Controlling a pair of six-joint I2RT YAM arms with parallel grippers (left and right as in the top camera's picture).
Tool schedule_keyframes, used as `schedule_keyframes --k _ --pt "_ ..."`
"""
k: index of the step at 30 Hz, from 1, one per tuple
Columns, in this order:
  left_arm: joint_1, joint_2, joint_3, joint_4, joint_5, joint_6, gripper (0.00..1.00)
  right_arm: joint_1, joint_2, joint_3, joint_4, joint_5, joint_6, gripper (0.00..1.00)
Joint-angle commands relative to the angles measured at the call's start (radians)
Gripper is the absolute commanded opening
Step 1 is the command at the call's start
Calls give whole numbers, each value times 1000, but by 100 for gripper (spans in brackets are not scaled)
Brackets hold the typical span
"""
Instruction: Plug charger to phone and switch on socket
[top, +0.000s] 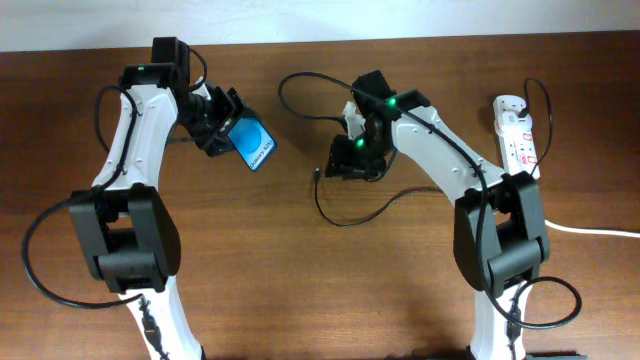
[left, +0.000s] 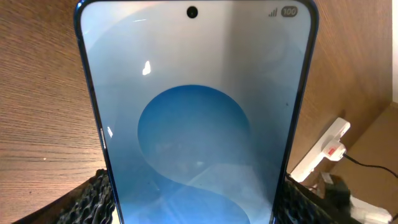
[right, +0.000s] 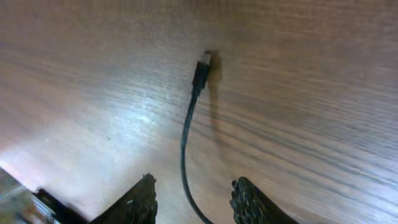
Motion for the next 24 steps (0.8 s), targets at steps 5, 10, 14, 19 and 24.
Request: schedule_keyframes --k 5,10,14,19,24 --pt "3 0 26 -27 92 89 0 0 0 46 -25 43 -82 43" --pt "2 0 26 -35 117 119 0 5 2 44 -11 63 -99 43" --pt "2 0 26 -59 152 157 0 29 3 41 9 69 -67 48" --pt "3 0 26 -65 152 187 0 58 3 41 53 13 116 99" --pt "3 0 26 -87 151 224 0 60 3 41 135 2 328 98"
